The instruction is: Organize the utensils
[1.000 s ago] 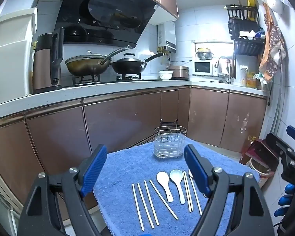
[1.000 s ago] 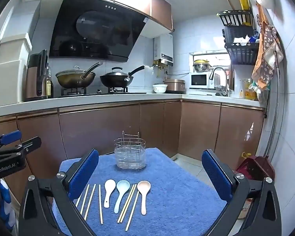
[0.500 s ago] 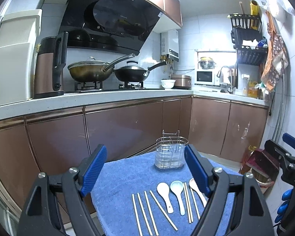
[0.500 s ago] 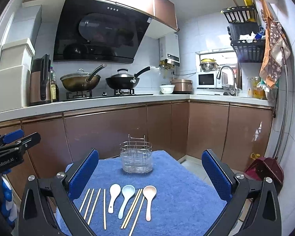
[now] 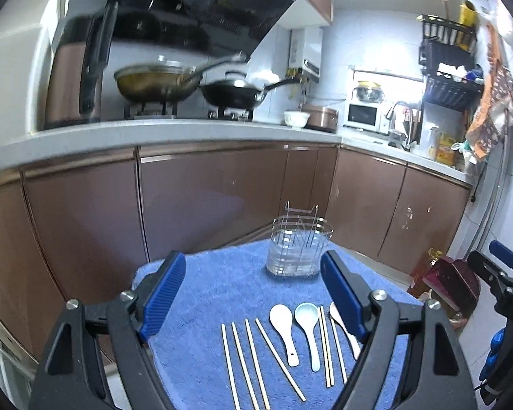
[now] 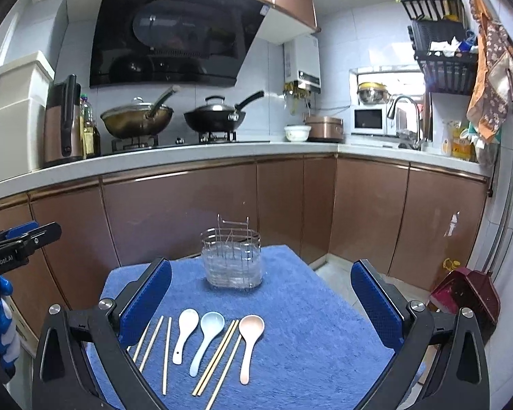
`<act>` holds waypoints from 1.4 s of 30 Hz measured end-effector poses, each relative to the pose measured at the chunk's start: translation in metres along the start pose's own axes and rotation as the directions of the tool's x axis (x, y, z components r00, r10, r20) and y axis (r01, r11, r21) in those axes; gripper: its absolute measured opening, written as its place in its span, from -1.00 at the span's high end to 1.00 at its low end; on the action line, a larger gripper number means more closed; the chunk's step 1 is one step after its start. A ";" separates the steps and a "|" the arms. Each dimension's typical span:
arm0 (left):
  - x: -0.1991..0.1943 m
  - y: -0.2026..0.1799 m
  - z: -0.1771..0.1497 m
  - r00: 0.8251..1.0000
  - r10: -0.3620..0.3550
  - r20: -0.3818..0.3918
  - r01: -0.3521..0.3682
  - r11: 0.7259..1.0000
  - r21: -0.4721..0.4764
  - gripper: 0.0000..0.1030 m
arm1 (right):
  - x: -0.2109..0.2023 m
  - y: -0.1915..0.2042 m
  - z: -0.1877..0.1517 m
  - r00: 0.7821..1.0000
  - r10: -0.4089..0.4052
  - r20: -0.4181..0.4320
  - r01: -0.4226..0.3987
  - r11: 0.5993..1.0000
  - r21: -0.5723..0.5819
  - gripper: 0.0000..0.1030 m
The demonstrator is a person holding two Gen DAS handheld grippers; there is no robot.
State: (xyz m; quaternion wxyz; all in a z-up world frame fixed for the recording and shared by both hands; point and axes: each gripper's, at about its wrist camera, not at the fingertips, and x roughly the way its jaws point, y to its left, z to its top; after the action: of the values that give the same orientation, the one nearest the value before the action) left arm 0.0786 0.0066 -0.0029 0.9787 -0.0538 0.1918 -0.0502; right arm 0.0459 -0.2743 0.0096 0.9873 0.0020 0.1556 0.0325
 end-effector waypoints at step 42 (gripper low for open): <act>0.257 0.039 -0.069 0.711 -0.375 -0.595 0.317 0.926 -0.205 -0.28 | 0.243 -0.046 -0.094 0.738 0.342 -0.582 -0.294 0.939 0.180 0.25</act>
State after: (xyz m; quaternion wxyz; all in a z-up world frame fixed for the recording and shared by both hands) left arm 0.2917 0.0090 -0.1663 0.8289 -0.1119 0.4931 -0.2391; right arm 0.2502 -0.3046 -0.1551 0.8643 0.0555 0.4610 0.1935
